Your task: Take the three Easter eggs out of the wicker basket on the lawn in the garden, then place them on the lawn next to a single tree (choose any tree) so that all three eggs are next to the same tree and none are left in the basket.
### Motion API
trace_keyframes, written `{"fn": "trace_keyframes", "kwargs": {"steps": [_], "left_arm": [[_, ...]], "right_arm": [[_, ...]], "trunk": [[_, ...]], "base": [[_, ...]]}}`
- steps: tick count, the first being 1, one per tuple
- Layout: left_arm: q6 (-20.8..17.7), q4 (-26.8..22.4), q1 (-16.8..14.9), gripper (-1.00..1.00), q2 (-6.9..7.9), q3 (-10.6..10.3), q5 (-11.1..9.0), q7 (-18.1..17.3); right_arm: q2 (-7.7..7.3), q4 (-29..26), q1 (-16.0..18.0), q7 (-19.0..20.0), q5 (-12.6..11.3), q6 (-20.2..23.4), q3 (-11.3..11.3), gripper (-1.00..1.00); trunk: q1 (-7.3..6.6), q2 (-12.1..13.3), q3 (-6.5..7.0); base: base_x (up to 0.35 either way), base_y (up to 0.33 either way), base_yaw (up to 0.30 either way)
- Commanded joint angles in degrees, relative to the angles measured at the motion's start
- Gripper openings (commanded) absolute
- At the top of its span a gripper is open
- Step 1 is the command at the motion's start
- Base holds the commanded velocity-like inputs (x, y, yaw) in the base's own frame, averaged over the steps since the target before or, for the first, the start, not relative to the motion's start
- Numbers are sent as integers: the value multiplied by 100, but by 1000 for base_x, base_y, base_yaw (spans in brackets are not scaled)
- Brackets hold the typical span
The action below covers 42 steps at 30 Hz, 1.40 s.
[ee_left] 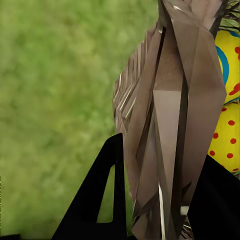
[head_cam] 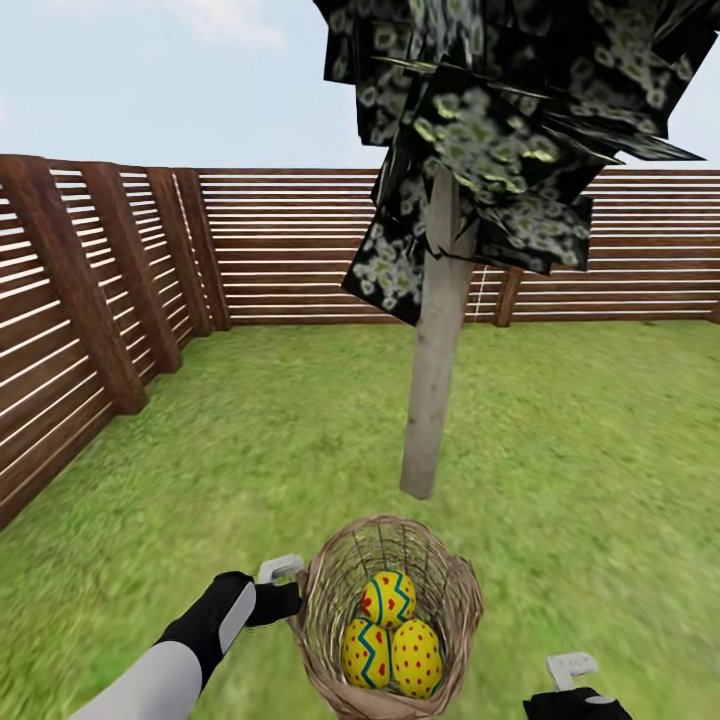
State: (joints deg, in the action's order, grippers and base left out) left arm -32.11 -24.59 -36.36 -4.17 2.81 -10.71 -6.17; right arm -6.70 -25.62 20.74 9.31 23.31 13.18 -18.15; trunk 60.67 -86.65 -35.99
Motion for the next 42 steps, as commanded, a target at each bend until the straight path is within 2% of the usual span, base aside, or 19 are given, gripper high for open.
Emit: {"fn": "trace_keyframes", "kwargs": {"steps": [1,3,4,16,21,30,31,40,42], "left_arm": [[-41,-10,-3,-100,-4,35,-80,-7],[-41,-10,-3,-100,-4,35,-83,-7],[-41,-10,-3,-100,-4,35,-87,-7],[-37,-10,-3,-100,-4,35,-89,-7],[-30,15,23,-100,6,26,43,-7],[-23,16,24,-100,14,23,287,-10],[-23,16,24,-100,13,19,-46,-13],[-26,16,24,-100,3,9,-45,-58],[-25,16,24,-100,-3,9,-45,-66]], "right_arm": [[3,81,1,-49,57,26,-49,100],[17,330,3,-530,51,13,-53,100],[19,349,1,-579,50,2,-50,100],[3,332,0,-561,77,-43,-58,100],[-7,365,26,-526,69,-78,-57,100],[-6,365,27,-526,66,-78,-58,100],[-6,365,27,-526,66,-78,-58,100],[-6,365,27,-526,59,-78,-57,100],[-6,365,27,-526,59,-78,-58,100]], "trunk": [[3,-3,-5],[3,-3,-5],[3,-3,-5],[3,-3,-5],[3,-3,-5],[3,-3,-5],[3,-3,-5],[3,-3,-5],[47,-83,-41]], "base": [[319,0,0],[319,0,0],[319,0,0],[319,0,0],[41,0,0],[310,0,0],[157,0,0],[9,0,0],[0,0,0]]}}
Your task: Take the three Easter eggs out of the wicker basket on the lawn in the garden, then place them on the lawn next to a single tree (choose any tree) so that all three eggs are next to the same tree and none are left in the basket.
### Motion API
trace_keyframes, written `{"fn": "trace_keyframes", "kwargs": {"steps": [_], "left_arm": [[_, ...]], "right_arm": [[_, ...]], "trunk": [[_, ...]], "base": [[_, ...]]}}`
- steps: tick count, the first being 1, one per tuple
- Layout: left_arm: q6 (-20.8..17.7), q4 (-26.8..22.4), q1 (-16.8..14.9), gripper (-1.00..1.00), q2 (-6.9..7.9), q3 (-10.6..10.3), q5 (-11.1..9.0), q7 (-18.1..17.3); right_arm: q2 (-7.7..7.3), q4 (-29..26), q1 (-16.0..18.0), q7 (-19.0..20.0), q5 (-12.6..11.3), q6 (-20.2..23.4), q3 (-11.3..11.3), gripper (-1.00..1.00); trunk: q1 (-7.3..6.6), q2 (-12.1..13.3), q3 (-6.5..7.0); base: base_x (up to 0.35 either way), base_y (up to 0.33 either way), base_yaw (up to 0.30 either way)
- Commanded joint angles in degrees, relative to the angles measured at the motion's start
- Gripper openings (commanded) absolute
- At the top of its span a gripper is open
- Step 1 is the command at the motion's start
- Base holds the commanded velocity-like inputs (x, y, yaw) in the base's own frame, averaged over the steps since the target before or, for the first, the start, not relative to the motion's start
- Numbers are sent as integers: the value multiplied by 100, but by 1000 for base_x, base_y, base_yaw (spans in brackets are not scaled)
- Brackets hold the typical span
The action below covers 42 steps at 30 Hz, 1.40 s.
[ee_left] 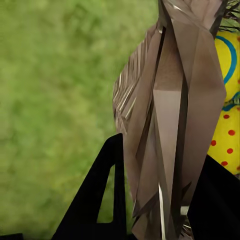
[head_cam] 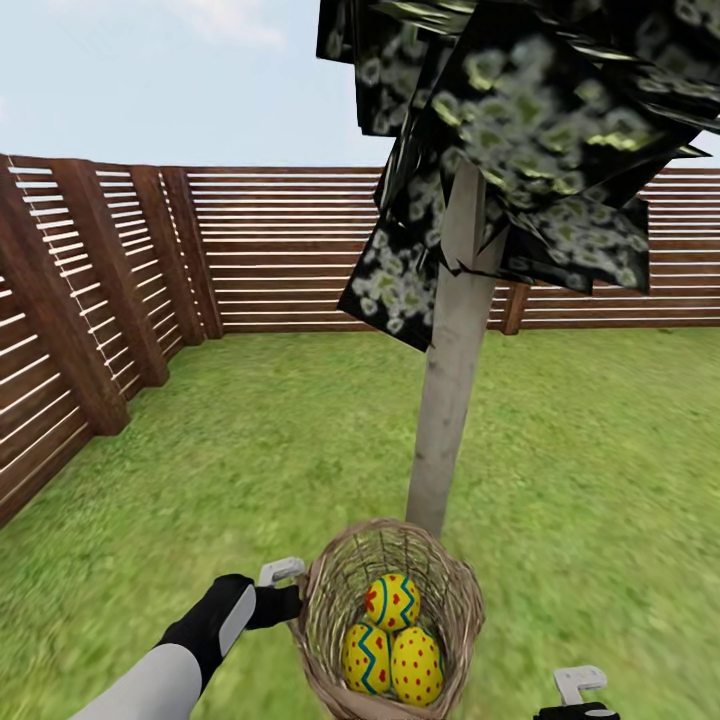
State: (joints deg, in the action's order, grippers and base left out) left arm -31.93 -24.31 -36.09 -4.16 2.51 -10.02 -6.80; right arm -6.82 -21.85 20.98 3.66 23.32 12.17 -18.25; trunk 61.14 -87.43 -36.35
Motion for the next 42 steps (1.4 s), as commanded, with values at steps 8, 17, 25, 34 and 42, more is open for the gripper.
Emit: {"fn": "trace_keyframes", "kwargs": {"steps": [8,17,25,34,42], "left_arm": [[14,116,-3,-100,3,39,-117,2],[55,146,-3,-100,3,39,-120,3],[55,146,-3,-100,16,50,-123,0],[55,154,-3,-100,21,56,-127,2],[55,155,-3,-100,21,56,-131,2]], "right_arm": [[-88,-34,2,243,35,14,-70,100],[-1989,-215,2,4142,-1734,94,-1407,100],[-1867,-125,2,3481,-1332,28,-1311,100],[-1637,100,2,3475,-2136,-5,-1574,100],[-1605,103,2,3489,-2194,-44,-1611,100]], "trunk": [[176,-325,-149],[373,-686,-311],[549,-1007,-454],[747,-1368,-616],[923,-1689,-759]], "base": [[0,0,0],[0,0,0],[0,0,0],[0,0,0],[0,0,0]]}}
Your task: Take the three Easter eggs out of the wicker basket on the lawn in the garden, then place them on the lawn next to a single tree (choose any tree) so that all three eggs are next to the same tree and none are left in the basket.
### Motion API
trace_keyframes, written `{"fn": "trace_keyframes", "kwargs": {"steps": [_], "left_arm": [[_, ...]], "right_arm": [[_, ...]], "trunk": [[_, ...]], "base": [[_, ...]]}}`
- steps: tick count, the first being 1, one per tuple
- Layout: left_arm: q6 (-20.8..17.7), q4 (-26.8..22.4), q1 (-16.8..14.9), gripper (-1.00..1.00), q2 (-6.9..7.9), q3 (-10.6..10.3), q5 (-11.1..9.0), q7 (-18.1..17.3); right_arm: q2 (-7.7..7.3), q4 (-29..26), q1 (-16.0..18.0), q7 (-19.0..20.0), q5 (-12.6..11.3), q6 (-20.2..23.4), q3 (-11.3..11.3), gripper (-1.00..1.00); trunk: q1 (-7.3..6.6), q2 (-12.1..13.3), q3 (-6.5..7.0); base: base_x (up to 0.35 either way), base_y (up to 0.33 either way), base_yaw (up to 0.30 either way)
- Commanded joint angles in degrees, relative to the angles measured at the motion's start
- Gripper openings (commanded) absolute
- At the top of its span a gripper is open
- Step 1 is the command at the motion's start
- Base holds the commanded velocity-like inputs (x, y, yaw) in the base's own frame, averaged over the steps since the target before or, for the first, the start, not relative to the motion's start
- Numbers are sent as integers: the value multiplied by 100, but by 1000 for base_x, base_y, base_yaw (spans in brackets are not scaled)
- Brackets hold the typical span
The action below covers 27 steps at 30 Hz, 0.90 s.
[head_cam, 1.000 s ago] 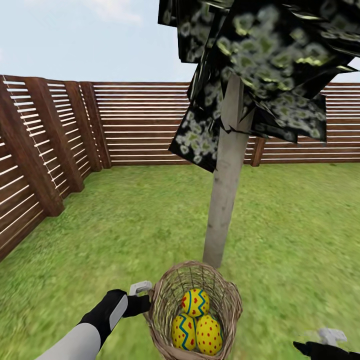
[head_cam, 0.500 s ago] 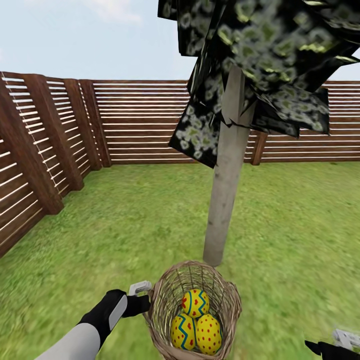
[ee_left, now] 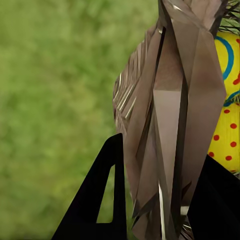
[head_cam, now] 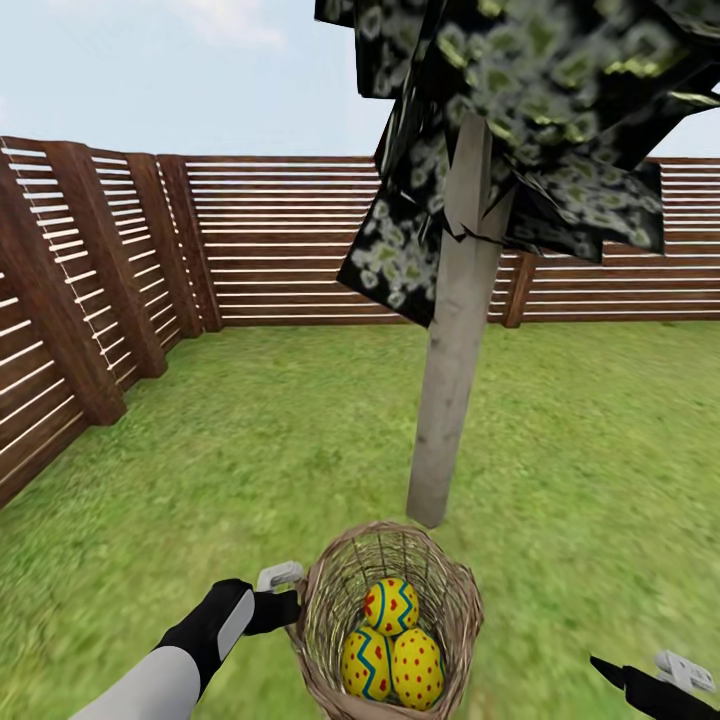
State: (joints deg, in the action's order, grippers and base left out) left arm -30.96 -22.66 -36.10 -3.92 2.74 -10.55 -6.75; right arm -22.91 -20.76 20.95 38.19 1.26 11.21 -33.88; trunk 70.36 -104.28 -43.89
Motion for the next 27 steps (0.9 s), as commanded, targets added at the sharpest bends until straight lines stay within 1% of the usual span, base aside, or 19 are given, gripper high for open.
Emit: {"fn": "trace_keyframes", "kwargs": {"steps": [1,5,11,14,22,24,27], "left_arm": [[-42,-10,-3,-100,-4,36,-78,-3],[-42,-10,-3,-100,1,42,-78,-2],[-30,-10,-3,-100,14,43,-78,-2],[47,-10,-3,-100,14,43,-82,-2],[54,-10,-3,-100,14,43,-78,-2],[52,-10,-3,-100,14,43,-78,-2],[55,-10,-3,-100,14,43,-78,-6]], "right_arm": [[5,-7,5,29,13,46,-49,100],[5,-9,5,21,15,48,-44,100],[-19,-16,5,21,15,45,-49,100],[-21,-16,5,21,15,41,-49,100],[-30,-16,5,21,15,40,-49,100],[-26,-16,5,21,15,40,-46,100],[-21,-16,5,21,15,40,-42,100]], "trunk": [[22,-44,-23],[110,-205,-95],[242,-445,-203],[307,-566,-257],[307,-566,-257],[307,-566,-257],[307,-566,-257]], "base": [[0,0,0],[0,0,40],[0,0,275],[0,0,227],[6,0,26],[244,0,0],[55,0,0]]}}
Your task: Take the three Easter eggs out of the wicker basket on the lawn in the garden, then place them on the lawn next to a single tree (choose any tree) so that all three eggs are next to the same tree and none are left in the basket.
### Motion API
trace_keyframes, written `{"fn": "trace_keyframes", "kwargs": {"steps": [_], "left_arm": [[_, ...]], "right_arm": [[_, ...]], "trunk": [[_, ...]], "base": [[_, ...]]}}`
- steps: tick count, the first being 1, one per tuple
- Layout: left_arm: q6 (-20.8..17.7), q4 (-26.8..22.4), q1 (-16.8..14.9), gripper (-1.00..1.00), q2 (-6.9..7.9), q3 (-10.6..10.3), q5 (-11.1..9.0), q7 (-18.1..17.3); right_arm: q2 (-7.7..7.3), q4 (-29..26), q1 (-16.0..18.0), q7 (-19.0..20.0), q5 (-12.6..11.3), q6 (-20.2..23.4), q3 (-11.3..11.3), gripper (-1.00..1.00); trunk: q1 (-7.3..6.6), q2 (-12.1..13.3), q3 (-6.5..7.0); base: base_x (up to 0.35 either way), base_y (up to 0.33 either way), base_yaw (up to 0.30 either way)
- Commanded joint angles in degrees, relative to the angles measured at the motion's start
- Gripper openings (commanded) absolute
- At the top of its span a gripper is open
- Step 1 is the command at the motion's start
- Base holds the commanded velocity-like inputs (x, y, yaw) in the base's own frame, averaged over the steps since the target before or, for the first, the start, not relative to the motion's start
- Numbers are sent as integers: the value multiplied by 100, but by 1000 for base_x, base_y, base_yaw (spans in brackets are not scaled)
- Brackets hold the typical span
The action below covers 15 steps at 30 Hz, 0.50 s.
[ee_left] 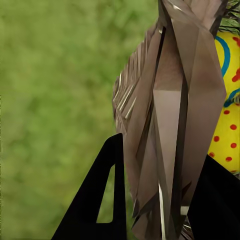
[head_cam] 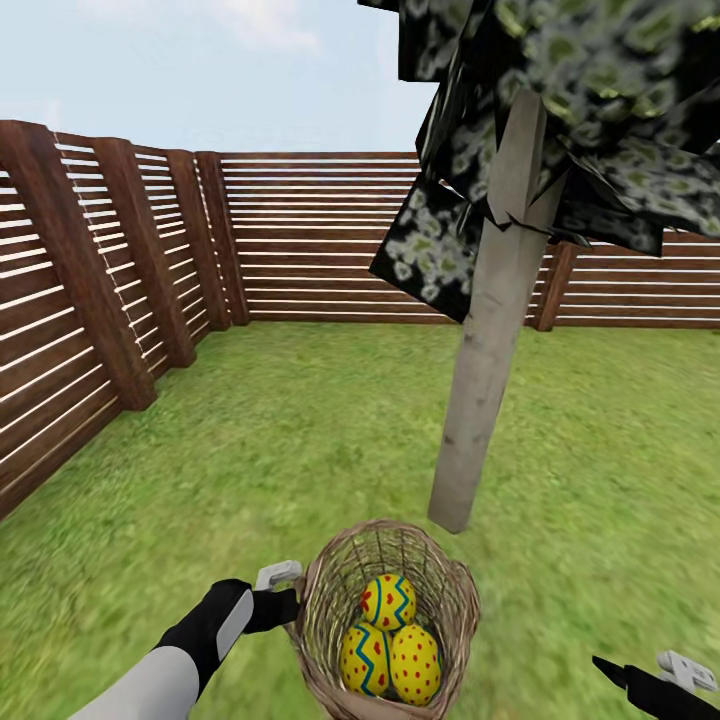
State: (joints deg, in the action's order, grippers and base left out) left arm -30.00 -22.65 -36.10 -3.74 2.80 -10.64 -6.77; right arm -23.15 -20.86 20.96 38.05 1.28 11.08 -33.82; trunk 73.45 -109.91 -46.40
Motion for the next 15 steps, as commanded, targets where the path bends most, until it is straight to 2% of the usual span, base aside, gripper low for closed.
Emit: {"fn": "trace_keyframes", "kwargs": {"steps": [1,4,10,15], "left_arm": [[-41,-11,-2,-100,-4,37,-73,-5],[-41,-11,-2,-100,-4,37,-72,-8],[-41,-12,-2,-100,-4,36,-69,-4],[-41,-11,-2,-100,-4,28,-70,-6]], "right_arm": [[4,-6,5,36,13,52,-47,100],[4,-3,5,36,13,52,-46,100],[3,8,5,28,13,52,-38,100],[12,29,5,27,15,52,-37,100]], "trunk": [[-1,-3,-5],[-1,-3,-5],[-1,-3,-5],[109,-203,-95]], "base": [[120,0,0],[207,0,0],[10,0,0],[0,0,0]]}}
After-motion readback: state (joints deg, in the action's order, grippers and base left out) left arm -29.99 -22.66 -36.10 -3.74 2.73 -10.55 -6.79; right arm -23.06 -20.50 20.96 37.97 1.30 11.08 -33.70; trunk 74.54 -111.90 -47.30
